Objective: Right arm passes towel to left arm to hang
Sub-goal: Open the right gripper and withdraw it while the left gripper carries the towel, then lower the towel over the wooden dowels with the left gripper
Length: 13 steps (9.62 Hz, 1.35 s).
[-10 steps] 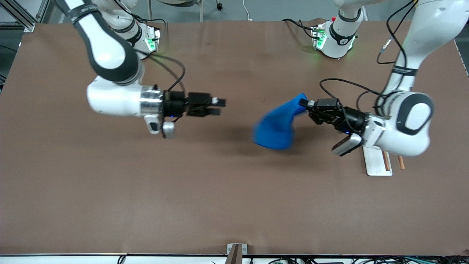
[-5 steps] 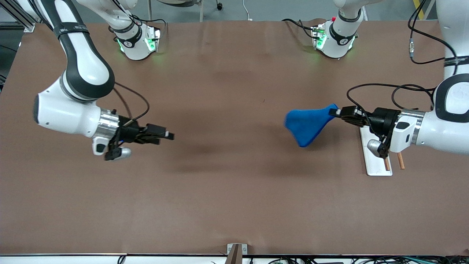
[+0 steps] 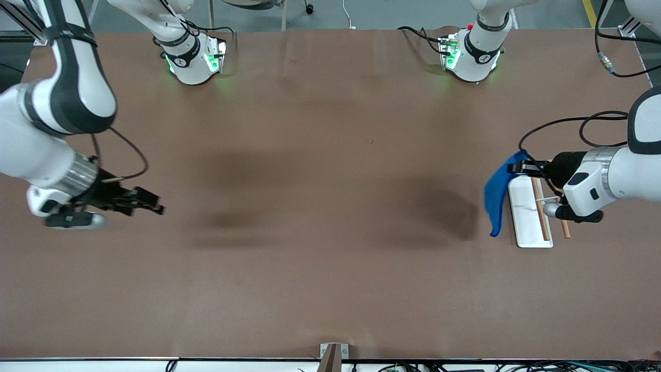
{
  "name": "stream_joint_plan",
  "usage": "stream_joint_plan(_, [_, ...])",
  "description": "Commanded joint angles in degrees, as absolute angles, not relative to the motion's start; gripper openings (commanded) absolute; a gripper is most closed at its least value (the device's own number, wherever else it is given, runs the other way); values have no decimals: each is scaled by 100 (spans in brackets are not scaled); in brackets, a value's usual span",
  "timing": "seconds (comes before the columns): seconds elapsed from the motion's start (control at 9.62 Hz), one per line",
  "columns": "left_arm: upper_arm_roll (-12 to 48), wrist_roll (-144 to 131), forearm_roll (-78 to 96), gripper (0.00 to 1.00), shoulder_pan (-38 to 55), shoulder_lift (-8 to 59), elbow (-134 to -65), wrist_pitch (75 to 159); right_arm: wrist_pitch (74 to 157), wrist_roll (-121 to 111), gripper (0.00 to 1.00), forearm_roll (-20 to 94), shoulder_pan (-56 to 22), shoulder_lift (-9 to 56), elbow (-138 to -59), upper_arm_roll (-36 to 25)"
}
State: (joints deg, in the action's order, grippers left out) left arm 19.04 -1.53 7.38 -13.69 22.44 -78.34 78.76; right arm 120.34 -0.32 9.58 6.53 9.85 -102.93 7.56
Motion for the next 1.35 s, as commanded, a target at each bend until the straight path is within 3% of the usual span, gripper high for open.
stream_joint_plan(0.0, [1872,-132,-182,0,-1362,2232,-7972,7806,11612,149,100,397,492,502,-10275,354])
stream_joint_plan(0.21, [1837,-97,-858,0,-1380,2320,-7963,7770,10728,456,100,-314,606,151,-9855,290])
stream_joint_plan(0.52, [1680,400,-1343,0,-1389,2584,-7761,7840,9014,686,100,-290,685,-227,-9081,114])
stream_joint_plan(0.73, [1608,1751,-2010,0,-1389,2610,-7769,7840,7942,650,100,-177,520,-141,-8073,-78])
stream_joint_plan(1.04, [1416,3160,-2347,0,-1511,2926,-7550,7857,7875,677,100,-79,238,-123,-8033,-386])
stream_joint_plan(1.14, [1398,3425,-2355,0,-1529,3040,-7550,7857,7875,642,100,-114,533,-114,-8112,-13])
stream_joint_plan(1.25, [1354,3558,-2460,0,-1529,3154,-7550,7944,8214,650,100,-123,710,-219,-8669,235])
